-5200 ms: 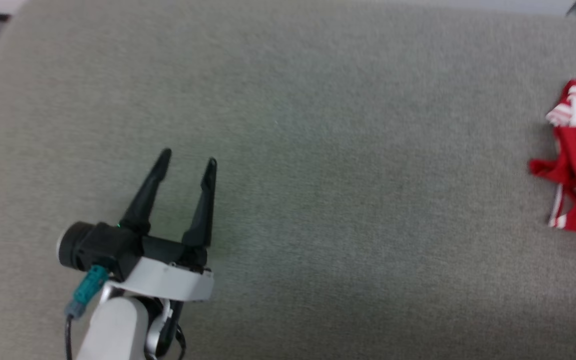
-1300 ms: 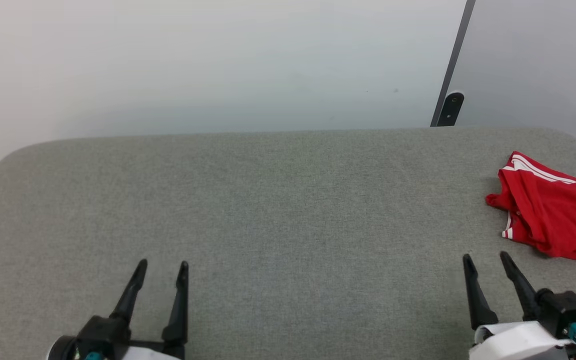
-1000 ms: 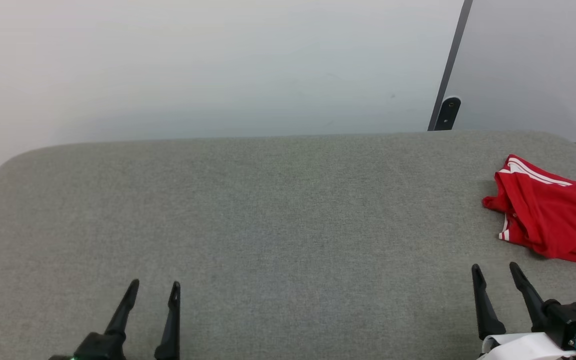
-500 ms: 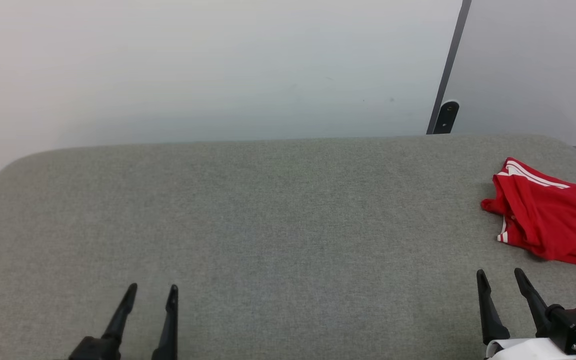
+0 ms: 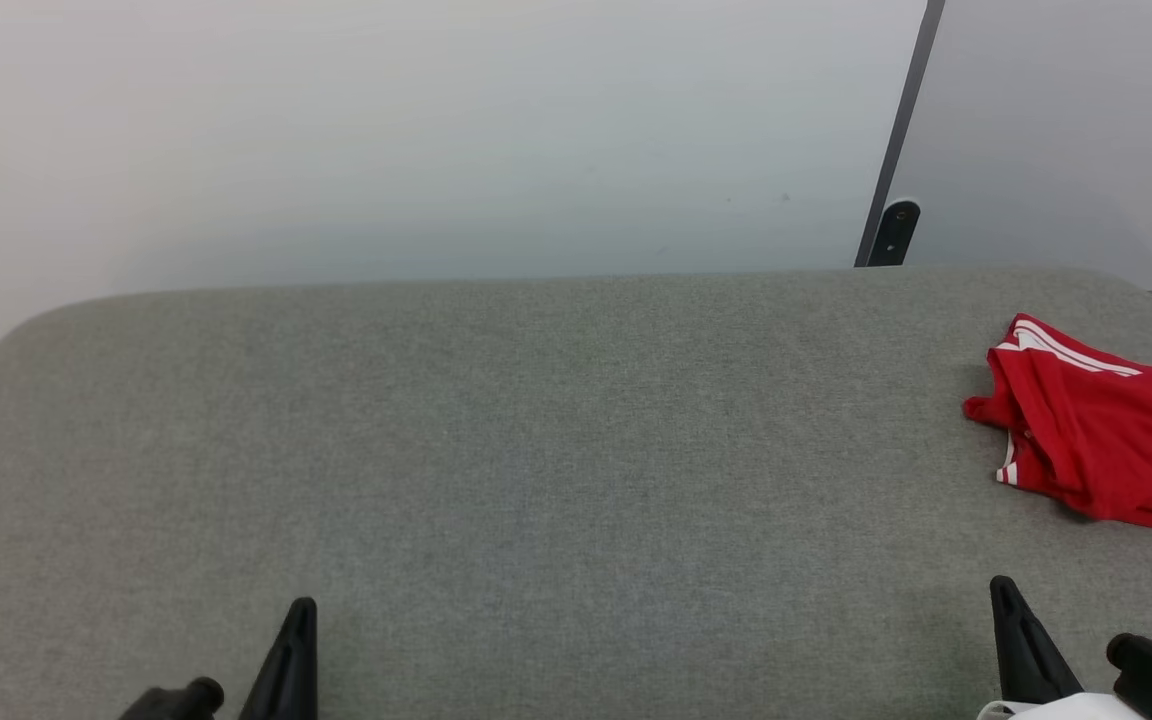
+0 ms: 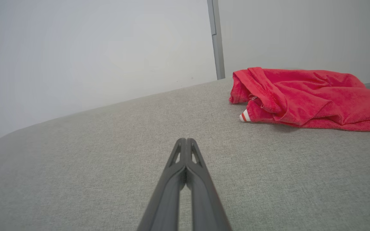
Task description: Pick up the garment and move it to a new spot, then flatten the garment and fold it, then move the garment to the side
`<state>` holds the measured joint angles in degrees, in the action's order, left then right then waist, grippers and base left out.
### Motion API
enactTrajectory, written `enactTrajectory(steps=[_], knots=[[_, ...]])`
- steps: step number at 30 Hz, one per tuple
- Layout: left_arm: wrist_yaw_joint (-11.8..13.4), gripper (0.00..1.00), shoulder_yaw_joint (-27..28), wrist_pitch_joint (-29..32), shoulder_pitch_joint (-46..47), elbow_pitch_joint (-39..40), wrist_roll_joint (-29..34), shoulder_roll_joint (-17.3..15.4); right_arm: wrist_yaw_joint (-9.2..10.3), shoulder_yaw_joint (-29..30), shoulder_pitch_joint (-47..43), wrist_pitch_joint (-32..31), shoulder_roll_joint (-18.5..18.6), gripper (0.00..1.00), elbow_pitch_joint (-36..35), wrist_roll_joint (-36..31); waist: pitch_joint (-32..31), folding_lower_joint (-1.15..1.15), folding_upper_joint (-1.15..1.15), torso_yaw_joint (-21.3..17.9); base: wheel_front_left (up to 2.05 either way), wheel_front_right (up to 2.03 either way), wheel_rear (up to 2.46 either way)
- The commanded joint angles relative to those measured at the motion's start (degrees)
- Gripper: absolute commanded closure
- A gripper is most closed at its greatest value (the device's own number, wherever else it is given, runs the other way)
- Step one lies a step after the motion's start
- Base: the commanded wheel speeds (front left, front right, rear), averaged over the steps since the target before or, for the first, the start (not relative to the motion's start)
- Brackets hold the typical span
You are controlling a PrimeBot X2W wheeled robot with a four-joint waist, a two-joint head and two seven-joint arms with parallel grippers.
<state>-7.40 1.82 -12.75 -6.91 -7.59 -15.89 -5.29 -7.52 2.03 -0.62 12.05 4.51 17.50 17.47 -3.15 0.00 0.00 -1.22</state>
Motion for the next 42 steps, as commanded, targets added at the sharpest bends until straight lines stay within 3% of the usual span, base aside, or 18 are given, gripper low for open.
enactTrajectory(steps=[1, 42], knots=[[-0.01, 1.0, 0.36, 0.66, 2.05, 0.54, -3.72, -0.11, 0.0, 0.49, 1.83, -0.63, -0.02, 1.0, -1.19, 3.57, 0.07, 0.0, 0.0, 0.03, 0.0, 0.0, 0.0], [-0.07, 1.0, 2.23, 9.37, 7.59, -2.73, -38.78, 0.86, 0.02, 2.36, 4.48, -9.12, -0.76, 1.0, -2.57, 37.79, 1.21, 0.0, 0.0, 0.45, 0.0, 0.0, 0.0]])
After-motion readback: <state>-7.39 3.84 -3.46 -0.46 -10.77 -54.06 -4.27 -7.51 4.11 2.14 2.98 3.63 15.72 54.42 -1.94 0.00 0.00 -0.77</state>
